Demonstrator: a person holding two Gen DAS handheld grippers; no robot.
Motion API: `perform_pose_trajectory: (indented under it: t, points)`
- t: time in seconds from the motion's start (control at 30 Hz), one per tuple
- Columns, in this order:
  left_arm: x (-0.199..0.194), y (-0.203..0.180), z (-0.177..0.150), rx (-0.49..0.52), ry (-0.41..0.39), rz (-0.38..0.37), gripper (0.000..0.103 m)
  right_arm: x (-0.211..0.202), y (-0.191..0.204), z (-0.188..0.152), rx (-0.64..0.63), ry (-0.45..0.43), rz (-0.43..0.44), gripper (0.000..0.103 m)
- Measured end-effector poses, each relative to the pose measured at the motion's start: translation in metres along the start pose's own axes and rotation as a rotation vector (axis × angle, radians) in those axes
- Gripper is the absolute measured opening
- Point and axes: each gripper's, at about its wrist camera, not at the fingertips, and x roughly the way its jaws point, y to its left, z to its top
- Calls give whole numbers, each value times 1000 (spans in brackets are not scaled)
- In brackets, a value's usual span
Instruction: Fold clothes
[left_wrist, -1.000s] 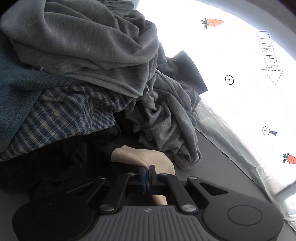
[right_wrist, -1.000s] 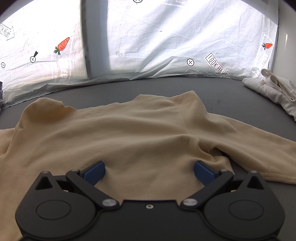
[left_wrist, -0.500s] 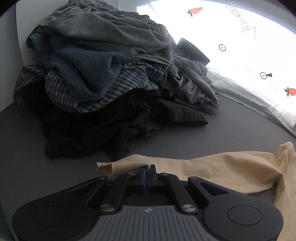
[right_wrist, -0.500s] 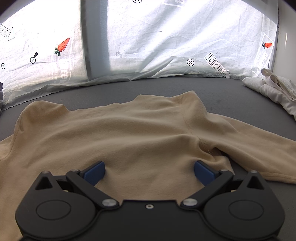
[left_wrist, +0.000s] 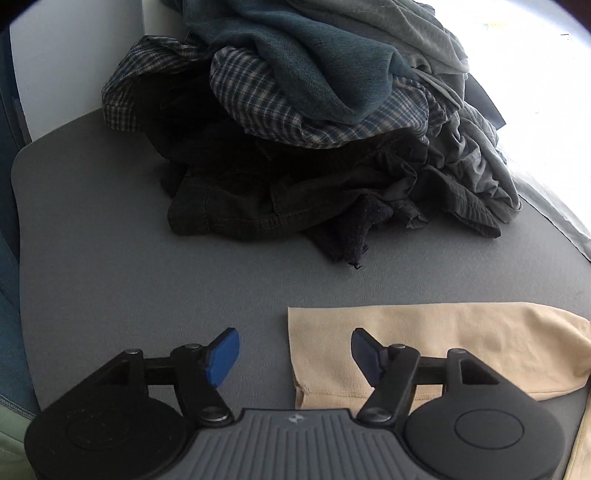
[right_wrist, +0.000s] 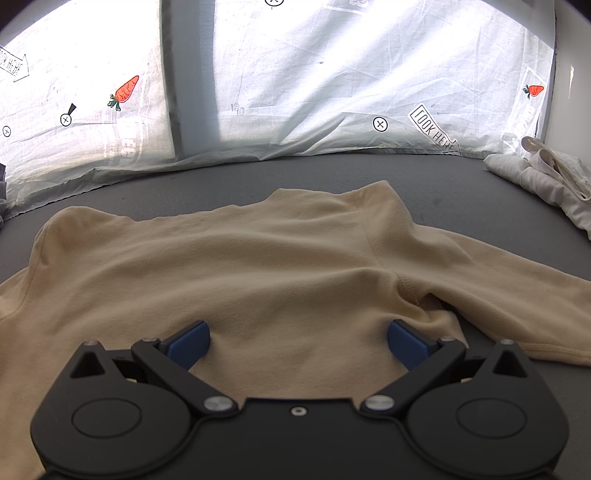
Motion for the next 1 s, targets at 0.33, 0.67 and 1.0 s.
perform_pose_trajectory:
  t: [0.33,0.67,1.0]
  points:
    - [21,2,-10,50,-20,-64,3,0,0,0,0,0,0,103]
    - [-4,25,-6,13,-52,-3,3,0,0,0,0,0,0,103]
    - [6,26,-6,17,1,38,17,0,-1,0,-3,0,2,103]
